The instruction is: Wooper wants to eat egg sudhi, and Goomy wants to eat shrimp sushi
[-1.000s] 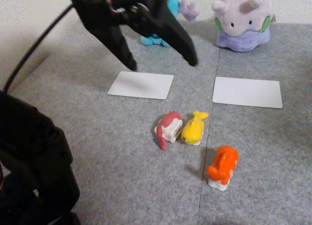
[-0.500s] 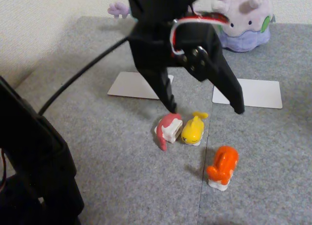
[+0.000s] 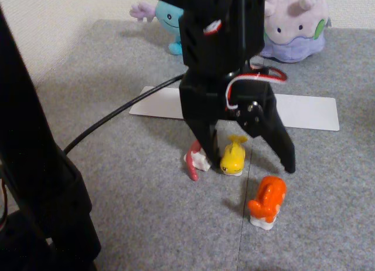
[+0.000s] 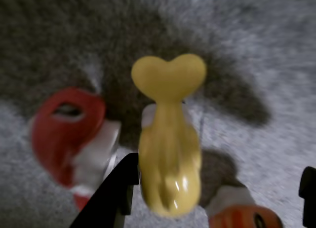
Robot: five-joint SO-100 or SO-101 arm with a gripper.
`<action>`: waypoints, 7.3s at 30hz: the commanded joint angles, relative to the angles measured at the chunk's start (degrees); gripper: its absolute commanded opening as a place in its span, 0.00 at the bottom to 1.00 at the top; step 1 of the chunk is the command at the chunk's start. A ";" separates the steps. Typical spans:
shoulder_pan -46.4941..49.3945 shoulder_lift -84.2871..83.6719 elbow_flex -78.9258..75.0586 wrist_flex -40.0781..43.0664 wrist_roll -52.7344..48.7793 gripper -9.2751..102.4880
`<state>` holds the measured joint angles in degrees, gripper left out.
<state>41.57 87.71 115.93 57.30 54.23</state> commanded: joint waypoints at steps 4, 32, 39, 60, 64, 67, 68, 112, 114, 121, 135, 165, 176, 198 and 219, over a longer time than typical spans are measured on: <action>-2.99 -2.37 -2.20 -1.93 1.58 0.41; -4.13 -3.60 -1.32 -0.70 5.98 0.21; -3.78 -3.60 -1.32 -0.70 5.98 0.11; -8.88 8.53 -8.35 3.69 15.21 0.11; -13.27 13.27 -10.46 3.69 17.31 0.11; -17.23 14.41 -11.51 3.08 19.60 0.11; -18.54 14.50 -11.87 2.64 20.65 0.11; -31.38 -12.57 -15.56 -14.33 28.92 0.15; -31.64 -12.22 -15.56 -13.89 28.92 0.21; -38.23 -12.13 -15.56 -13.10 27.86 0.43; -42.10 6.06 -15.56 -4.22 28.13 0.51; -6.86 30.85 -14.77 31.38 10.90 0.51; 8.96 10.72 -14.68 29.09 0.00 0.51; 13.97 -3.60 -12.04 16.79 -2.64 0.44; 14.06 -3.16 3.16 0.35 -4.31 0.24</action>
<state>55.99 84.99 118.39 58.97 50.19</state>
